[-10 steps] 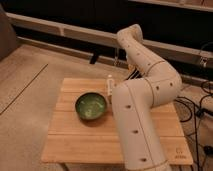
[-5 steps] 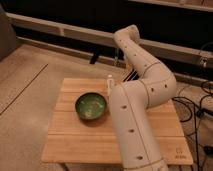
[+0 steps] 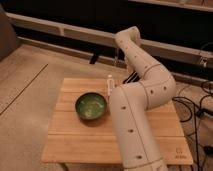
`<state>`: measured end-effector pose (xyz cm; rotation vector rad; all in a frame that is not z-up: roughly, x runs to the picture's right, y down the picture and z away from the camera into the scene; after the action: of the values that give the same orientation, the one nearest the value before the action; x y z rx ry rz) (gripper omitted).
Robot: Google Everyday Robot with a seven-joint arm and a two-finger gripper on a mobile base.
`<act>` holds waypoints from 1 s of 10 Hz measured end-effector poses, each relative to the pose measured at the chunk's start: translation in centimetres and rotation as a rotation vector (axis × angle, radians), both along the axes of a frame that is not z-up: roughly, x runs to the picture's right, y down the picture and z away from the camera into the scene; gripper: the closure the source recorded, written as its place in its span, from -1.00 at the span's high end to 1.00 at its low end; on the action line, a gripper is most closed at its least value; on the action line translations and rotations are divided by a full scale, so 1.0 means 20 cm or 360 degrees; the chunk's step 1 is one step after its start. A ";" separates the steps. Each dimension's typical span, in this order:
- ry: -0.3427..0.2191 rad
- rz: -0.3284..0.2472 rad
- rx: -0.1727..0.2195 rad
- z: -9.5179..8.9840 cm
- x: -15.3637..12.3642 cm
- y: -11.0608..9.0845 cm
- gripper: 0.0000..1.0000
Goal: Place the eraser in the ceramic cup
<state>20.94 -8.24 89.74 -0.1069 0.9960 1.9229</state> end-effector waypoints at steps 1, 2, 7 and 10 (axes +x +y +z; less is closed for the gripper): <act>-0.0012 0.0001 -0.0009 0.01 -0.01 0.01 -1.00; -0.0023 0.0000 -0.0015 0.01 -0.02 0.01 -1.00; -0.0057 -0.0003 -0.0036 0.01 -0.04 0.01 -0.57; -0.0093 0.0007 -0.0018 -0.01 -0.05 -0.02 0.01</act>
<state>19.92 -8.58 89.60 -0.1710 0.9682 1.9075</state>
